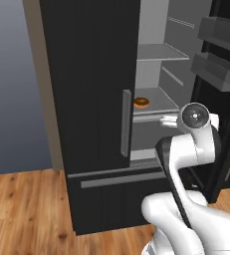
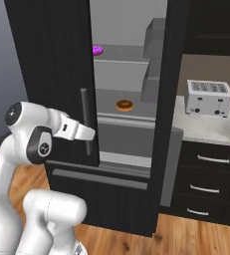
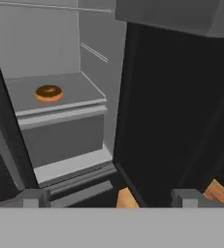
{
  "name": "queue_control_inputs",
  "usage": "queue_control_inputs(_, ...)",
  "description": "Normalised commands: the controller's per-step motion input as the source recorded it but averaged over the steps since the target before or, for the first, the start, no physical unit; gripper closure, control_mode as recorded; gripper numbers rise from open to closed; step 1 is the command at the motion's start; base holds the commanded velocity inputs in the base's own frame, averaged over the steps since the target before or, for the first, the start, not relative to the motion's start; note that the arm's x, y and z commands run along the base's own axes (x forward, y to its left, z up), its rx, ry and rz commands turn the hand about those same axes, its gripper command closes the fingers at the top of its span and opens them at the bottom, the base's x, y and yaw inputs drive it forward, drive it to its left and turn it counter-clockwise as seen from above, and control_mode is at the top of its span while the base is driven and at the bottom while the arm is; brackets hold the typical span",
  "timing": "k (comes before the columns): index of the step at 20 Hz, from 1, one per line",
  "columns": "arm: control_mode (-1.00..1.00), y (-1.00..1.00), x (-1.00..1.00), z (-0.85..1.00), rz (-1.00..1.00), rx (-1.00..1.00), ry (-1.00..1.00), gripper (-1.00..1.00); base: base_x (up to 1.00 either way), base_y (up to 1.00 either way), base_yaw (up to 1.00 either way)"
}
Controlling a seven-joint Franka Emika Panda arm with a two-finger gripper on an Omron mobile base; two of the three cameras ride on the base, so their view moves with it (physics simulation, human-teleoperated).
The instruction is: Take the donuts from the fridge and place them on the empty tray on the dining counter.
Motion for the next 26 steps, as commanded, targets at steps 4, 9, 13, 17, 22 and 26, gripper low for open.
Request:
queue_control_inputs(4, -1.00, 0.48, 0.00, 0.21, 0.45, 0.12, 0.04, -1.00, 0.00, 0.00, 0.00)
queue_control_inputs(9, -1.00, 0.56, 0.26, -0.19, 0.34, -0.02, 0.01, -1.00, 0.00, 0.00, 0.00)
queue_control_inputs(13, -1.00, 0.13, 0.56, -0.05, 0.01, 0.00, 0.00, -1.00, 0.00, 0.00, 0.00)
queue_control_inputs(17, -1.00, 0.01, 0.91, -0.03, -0.01, 0.00, 0.00, -1.00, 0.00, 0.00, 0.00)
queue_control_inputs(22, -1.00, 0.48, 0.47, -0.10, 0.03, 0.00, 0.00, -1.00, 0.00, 0.00, 0.00)
queue_control_inputs(26, -1.00, 0.46, 0.22, 0.00, 0.06, 0.00, 0.02, -1.00, 0.00, 0.00, 0.00)
